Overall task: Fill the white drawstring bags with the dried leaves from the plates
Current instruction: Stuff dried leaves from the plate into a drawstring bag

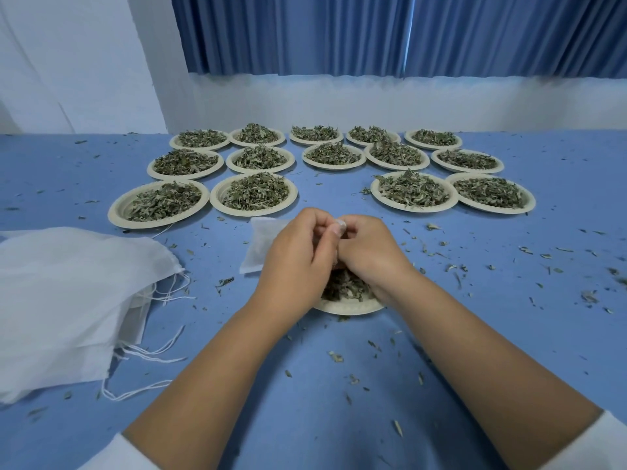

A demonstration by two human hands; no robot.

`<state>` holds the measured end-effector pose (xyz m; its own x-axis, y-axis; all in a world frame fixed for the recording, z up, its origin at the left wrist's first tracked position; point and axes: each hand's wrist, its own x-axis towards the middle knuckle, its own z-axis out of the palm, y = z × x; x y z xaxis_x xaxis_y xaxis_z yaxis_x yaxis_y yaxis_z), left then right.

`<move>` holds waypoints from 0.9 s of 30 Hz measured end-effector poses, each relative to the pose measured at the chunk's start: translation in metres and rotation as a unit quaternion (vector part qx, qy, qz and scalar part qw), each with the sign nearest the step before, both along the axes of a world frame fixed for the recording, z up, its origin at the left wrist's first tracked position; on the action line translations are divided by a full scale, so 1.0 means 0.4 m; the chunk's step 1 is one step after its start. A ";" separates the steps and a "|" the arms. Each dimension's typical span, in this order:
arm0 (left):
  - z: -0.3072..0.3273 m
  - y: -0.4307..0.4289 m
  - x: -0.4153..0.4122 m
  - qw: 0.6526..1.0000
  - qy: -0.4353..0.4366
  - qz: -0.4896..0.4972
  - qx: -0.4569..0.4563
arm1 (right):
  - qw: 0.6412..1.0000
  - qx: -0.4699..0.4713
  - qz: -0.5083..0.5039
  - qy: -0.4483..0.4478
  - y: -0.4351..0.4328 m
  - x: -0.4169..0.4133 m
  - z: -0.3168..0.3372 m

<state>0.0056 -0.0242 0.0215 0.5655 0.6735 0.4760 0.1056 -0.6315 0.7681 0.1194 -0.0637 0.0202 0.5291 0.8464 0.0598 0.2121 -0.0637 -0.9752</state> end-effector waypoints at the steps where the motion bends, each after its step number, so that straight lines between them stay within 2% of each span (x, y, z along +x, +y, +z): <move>1: 0.001 0.002 -0.001 1.000 -0.014 0.012 -0.011 | 0.998 0.013 0.034 0.042 -0.003 0.000 0.000; 4: 0.005 0.018 -0.006 0.997 -0.041 0.039 -0.050 | 0.990 0.009 0.084 0.112 -0.013 0.010 0.005; 8: 0.003 0.036 -0.010 0.994 -0.054 0.065 -0.070 | 0.978 -0.050 0.089 0.182 -0.029 0.020 0.022; 11: 0.003 0.036 -0.011 0.994 -0.049 0.068 -0.070 | 0.980 -0.052 0.050 0.183 -0.038 0.022 0.028; 15: 0.001 0.032 -0.011 0.995 -0.034 0.064 -0.061 | 0.989 -0.001 -0.016 0.148 -0.040 0.026 0.035; 19: 0.000 0.032 -0.011 0.995 -0.033 0.069 -0.059 | 0.990 0.027 -0.027 0.135 -0.040 0.028 0.038; 21: -0.001 0.036 -0.011 0.994 -0.039 0.079 -0.063 | 0.998 0.006 -0.034 0.055 -0.043 0.037 0.037; 23: -0.003 0.041 -0.011 0.993 -0.043 0.087 -0.071 | 0.994 -0.034 -0.044 -0.096 -0.049 0.056 0.034; 25: -0.004 0.044 -0.011 0.992 -0.044 0.089 -0.077 | 0.959 -0.100 -0.027 -0.263 -0.059 0.073 0.030; 27: -0.004 0.045 -0.011 0.992 -0.044 0.090 -0.079 | 0.915 -0.175 0.017 -0.363 -0.065 0.080 0.024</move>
